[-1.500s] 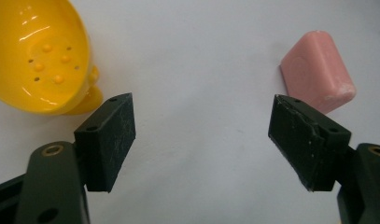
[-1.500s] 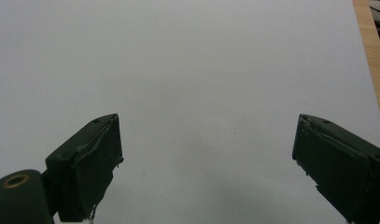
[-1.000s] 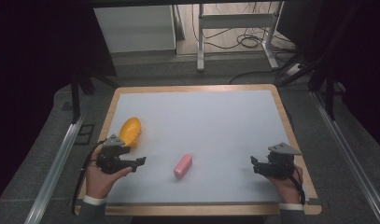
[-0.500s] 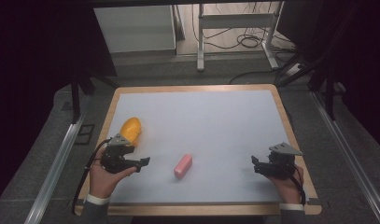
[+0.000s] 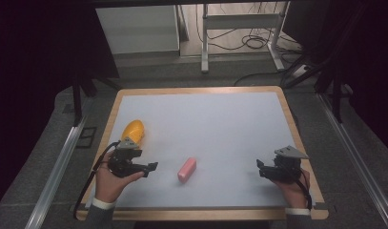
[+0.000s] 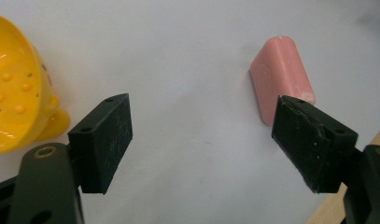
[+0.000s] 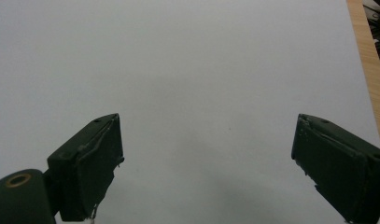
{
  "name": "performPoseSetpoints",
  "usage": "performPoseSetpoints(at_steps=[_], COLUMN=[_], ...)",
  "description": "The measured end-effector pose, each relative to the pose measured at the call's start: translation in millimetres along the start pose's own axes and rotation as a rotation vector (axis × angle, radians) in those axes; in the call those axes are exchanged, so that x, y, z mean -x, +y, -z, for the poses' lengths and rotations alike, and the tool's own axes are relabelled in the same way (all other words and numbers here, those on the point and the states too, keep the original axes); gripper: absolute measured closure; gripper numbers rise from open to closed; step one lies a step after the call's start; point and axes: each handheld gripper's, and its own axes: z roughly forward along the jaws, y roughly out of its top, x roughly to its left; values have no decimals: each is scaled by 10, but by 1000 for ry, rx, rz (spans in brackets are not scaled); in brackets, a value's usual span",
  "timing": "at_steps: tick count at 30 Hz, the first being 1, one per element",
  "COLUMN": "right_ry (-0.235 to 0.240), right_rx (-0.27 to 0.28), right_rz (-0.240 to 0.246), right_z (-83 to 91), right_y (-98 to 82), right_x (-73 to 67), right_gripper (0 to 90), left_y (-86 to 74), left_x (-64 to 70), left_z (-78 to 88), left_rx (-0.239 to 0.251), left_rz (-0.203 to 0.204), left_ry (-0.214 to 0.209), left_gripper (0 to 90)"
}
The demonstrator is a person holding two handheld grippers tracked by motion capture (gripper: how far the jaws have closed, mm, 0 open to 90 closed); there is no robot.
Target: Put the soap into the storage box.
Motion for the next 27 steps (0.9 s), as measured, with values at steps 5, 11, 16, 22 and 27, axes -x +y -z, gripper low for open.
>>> performPoseSetpoints(at_steps=[5, 11, 16, 22, 27], right_ry=[0, 1, -1, 0, -1], right_rx=[-2, 0, -1, -4, -4], right_rz=[0, 1, 2, 6, 5], right_z=[-2, -2, -5, -10, -11], right_y=[0, 0, -1, -2, -7], right_x=[-1, -3, -3, -13, -1], right_gripper=[85, 85, 85, 85, 85], left_y=[18, 33, 43, 93, 127], left_x=[42, 91, 137, 222, 283], left_z=[-26, -73, -115, -196, -257], left_rx=[-4, -16, -24, -45, -58], left_rz=[-12, -22, -33, -55, -65], left_ry=[-4, -11, -12, -29, -38], left_gripper=[206, 204, 205, 204, 204])
